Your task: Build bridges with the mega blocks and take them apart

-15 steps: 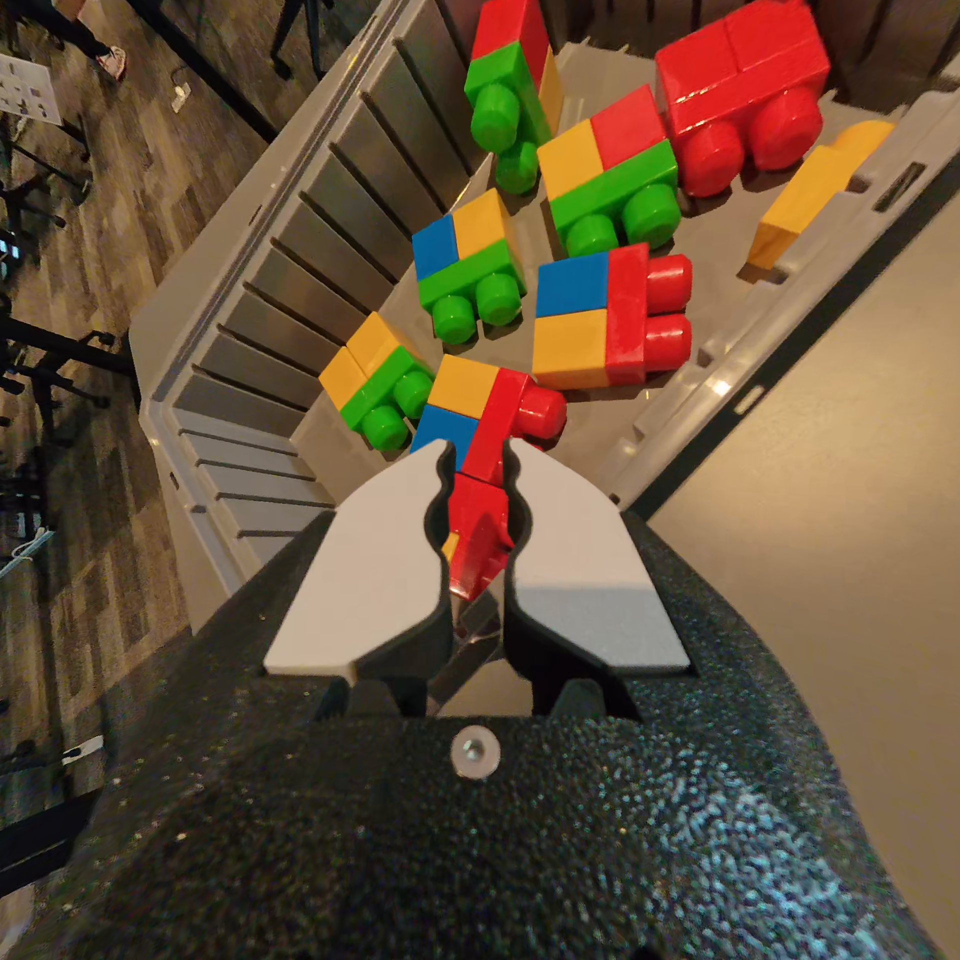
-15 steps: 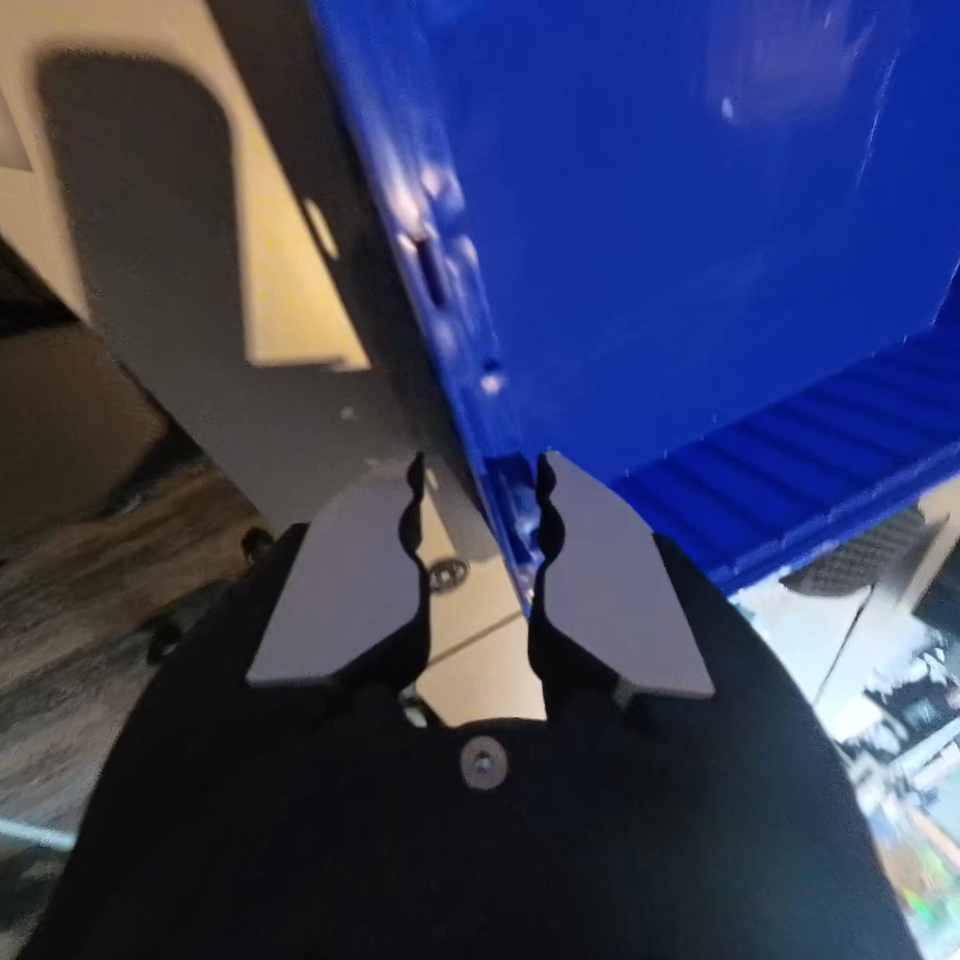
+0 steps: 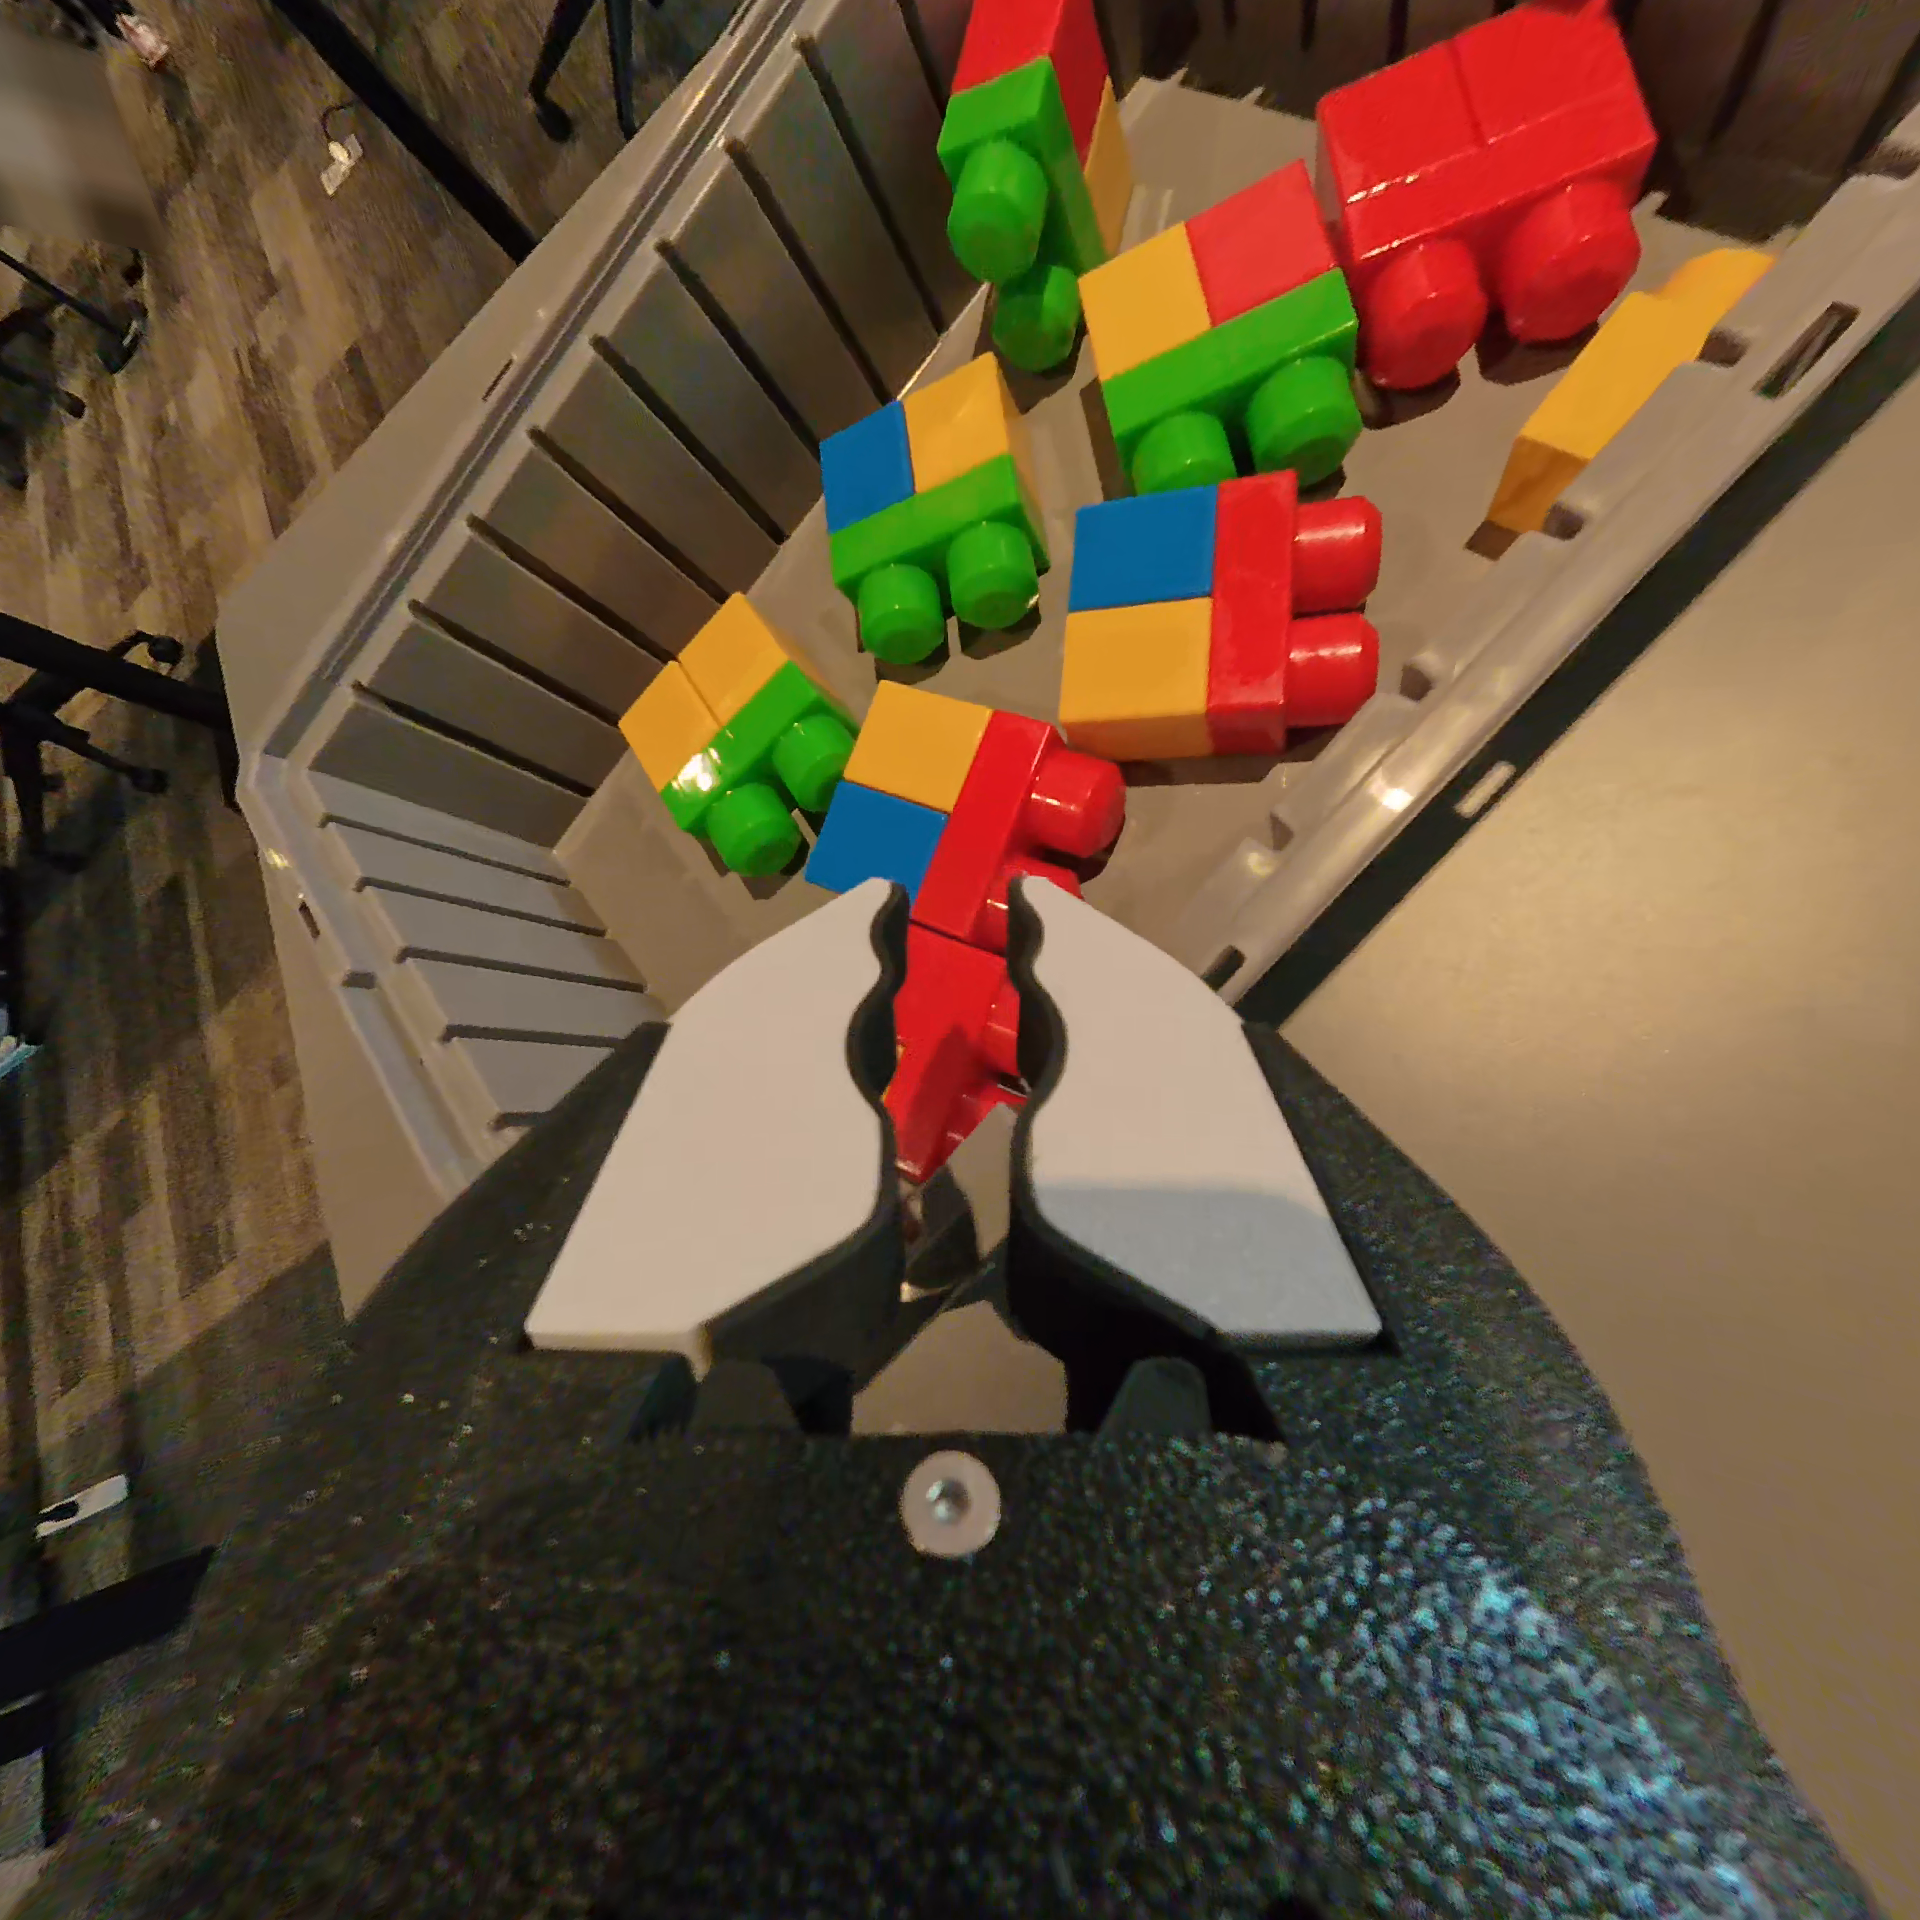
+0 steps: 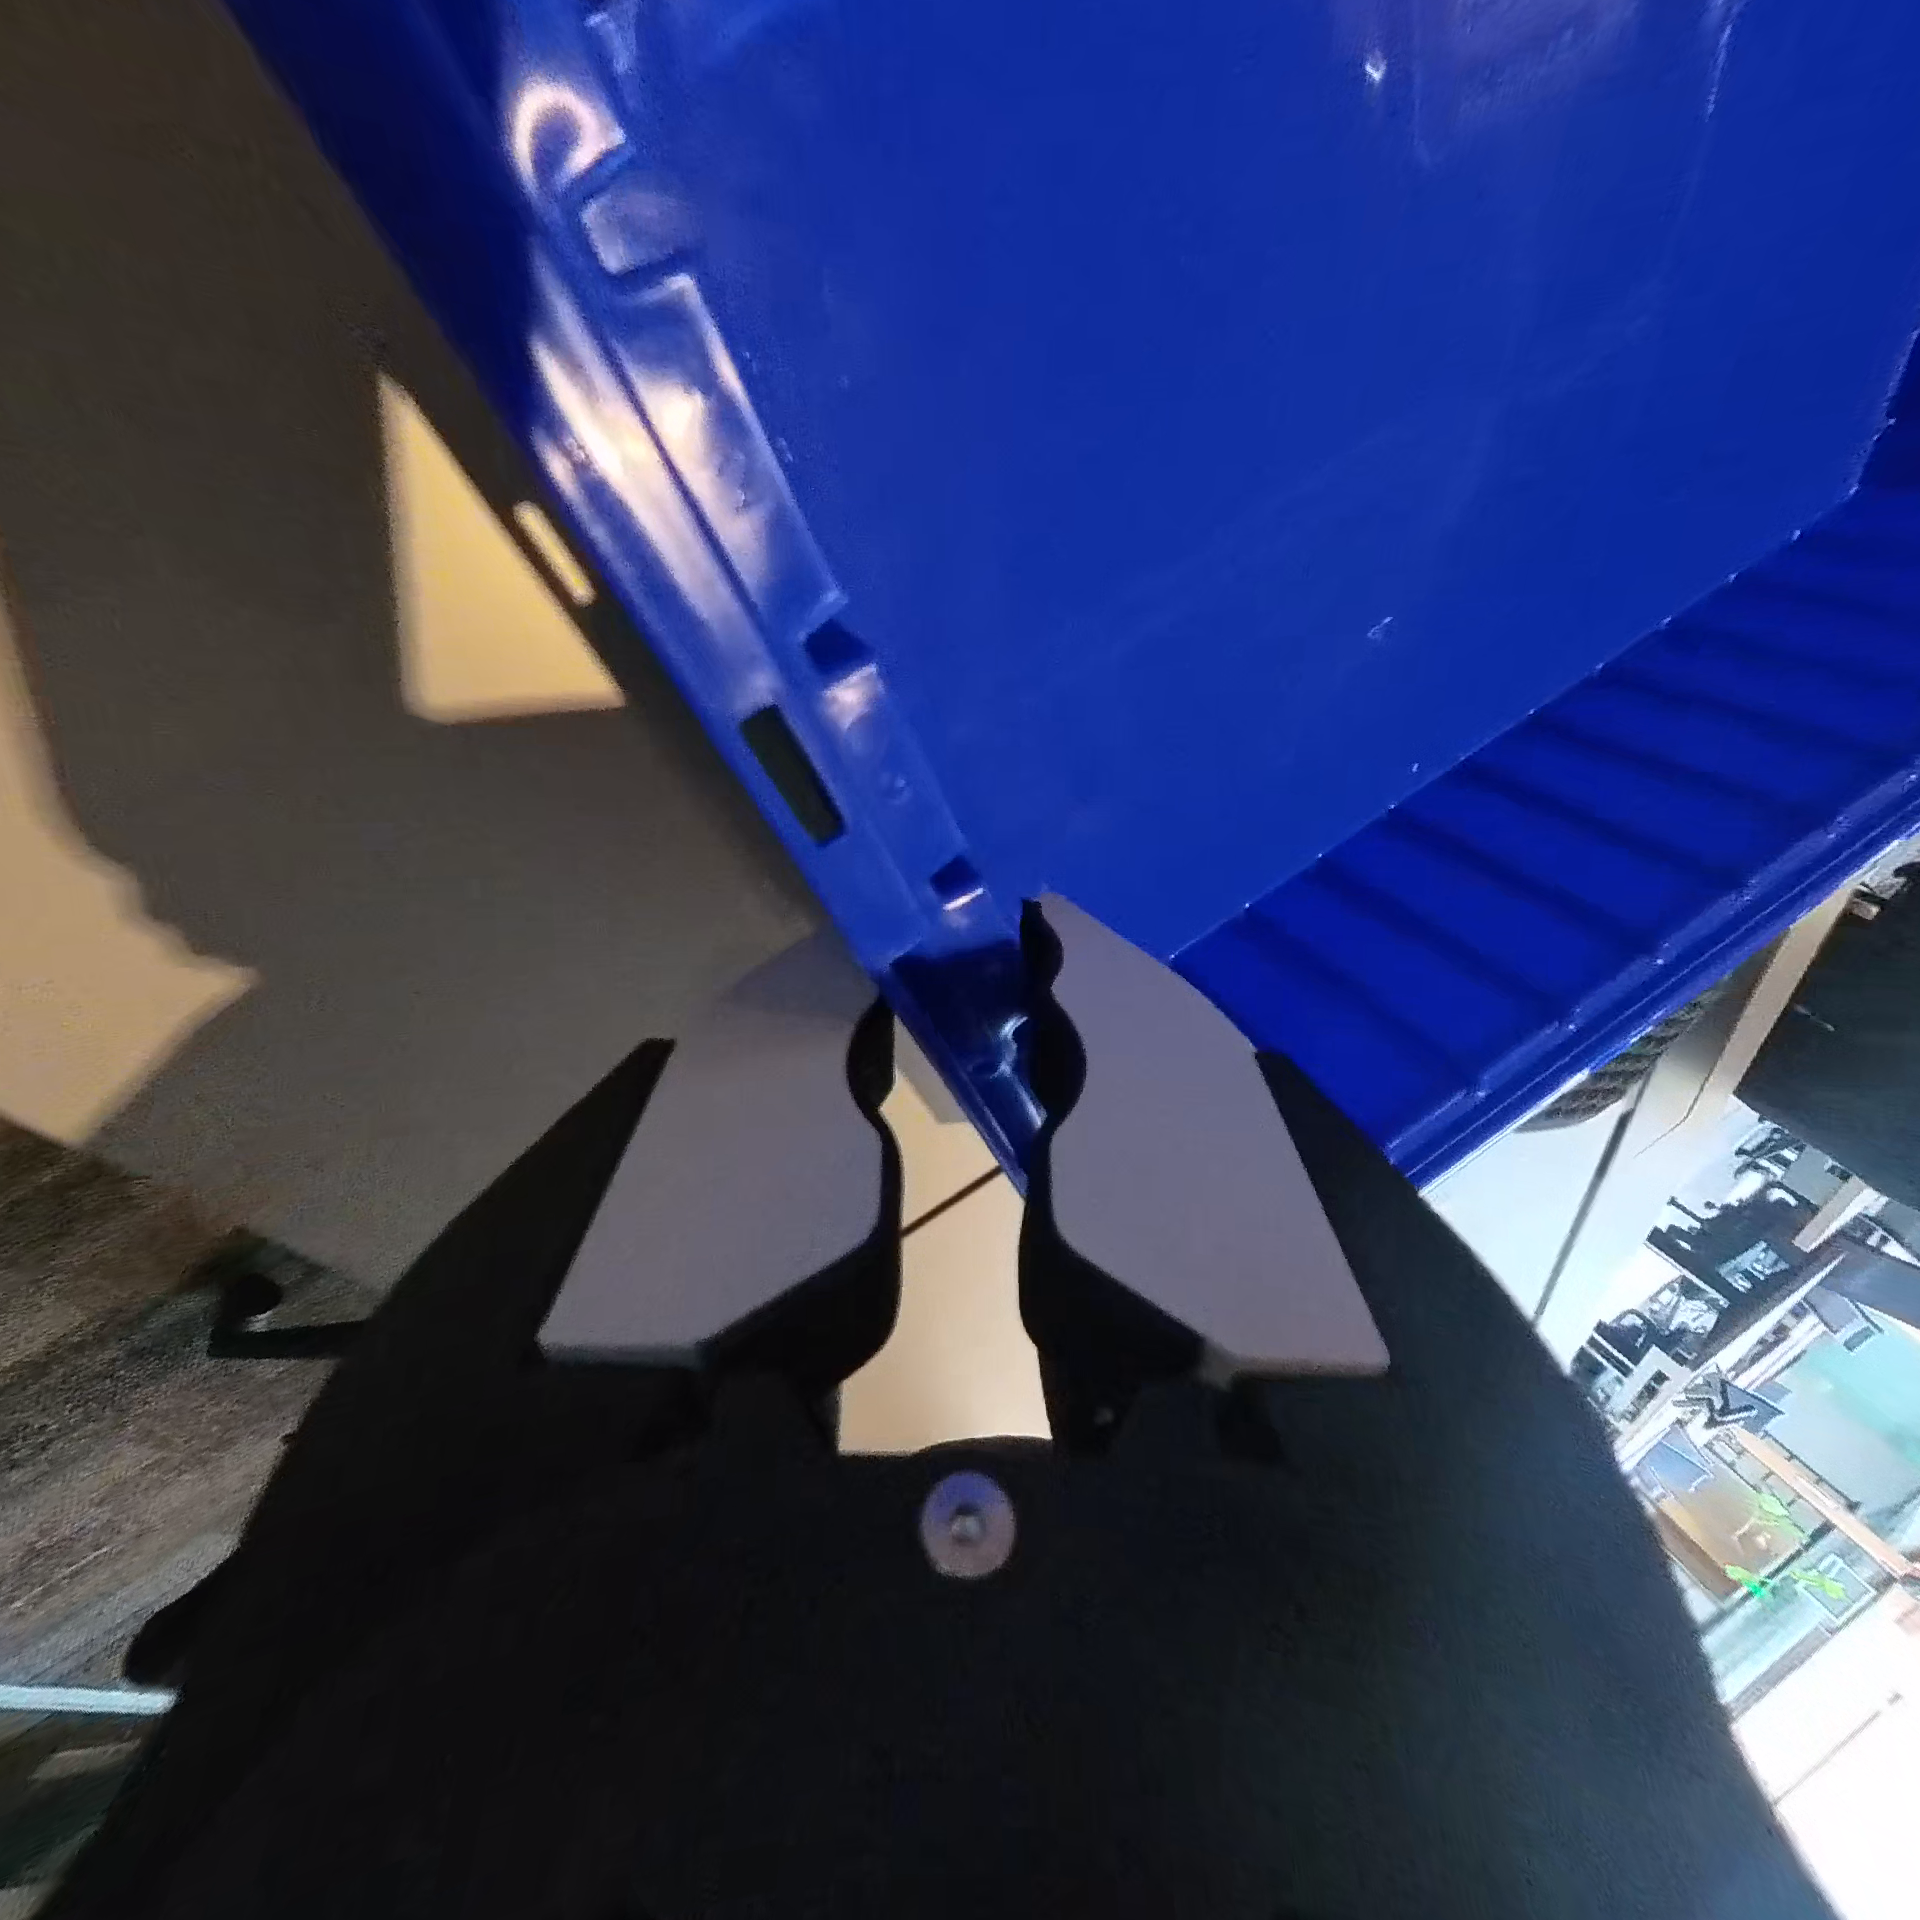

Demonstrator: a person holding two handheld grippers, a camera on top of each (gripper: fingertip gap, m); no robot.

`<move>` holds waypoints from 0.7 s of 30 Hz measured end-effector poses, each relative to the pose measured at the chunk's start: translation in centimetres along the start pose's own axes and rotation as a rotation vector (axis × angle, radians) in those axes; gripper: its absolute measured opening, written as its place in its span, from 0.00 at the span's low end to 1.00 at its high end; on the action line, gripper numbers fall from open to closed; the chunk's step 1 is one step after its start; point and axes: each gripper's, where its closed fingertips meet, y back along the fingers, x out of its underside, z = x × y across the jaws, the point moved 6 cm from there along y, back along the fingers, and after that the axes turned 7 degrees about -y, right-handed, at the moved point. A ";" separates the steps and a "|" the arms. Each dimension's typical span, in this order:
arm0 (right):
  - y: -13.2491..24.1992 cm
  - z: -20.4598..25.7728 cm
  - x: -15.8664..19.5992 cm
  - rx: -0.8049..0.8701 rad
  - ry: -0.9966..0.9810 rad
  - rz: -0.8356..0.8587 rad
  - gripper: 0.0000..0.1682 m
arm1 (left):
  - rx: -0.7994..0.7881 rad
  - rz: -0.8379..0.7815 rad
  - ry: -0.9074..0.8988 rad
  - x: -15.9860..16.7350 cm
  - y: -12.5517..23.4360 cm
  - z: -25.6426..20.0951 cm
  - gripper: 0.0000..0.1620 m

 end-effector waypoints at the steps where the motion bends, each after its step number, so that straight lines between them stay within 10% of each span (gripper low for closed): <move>1: -0.2 -0.4 -0.1 0.004 -0.003 -0.003 0.13 | 0.001 -0.001 0.003 0.1 0.0 0.0 0.11; 7: -1.0 -2.0 -0.6 0.036 -0.021 -0.011 0.14 | -0.001 -0.001 0.013 0.4 0.2 0.4 0.11; 11: 1.8 -1.9 -1.1 0.163 -0.035 -0.091 0.34 | -0.014 -0.047 0.105 0.4 1.7 1.9 0.13; 16: 7.3 5.3 -5.9 0.043 0.124 -0.422 0.34 | -0.064 -0.080 0.290 0.7 3.5 6.9 0.19; 21: 5.8 13.6 -10.3 -0.001 0.367 -0.421 0.33 | 0.208 -0.084 0.101 -1.9 2.1 3.2 0.31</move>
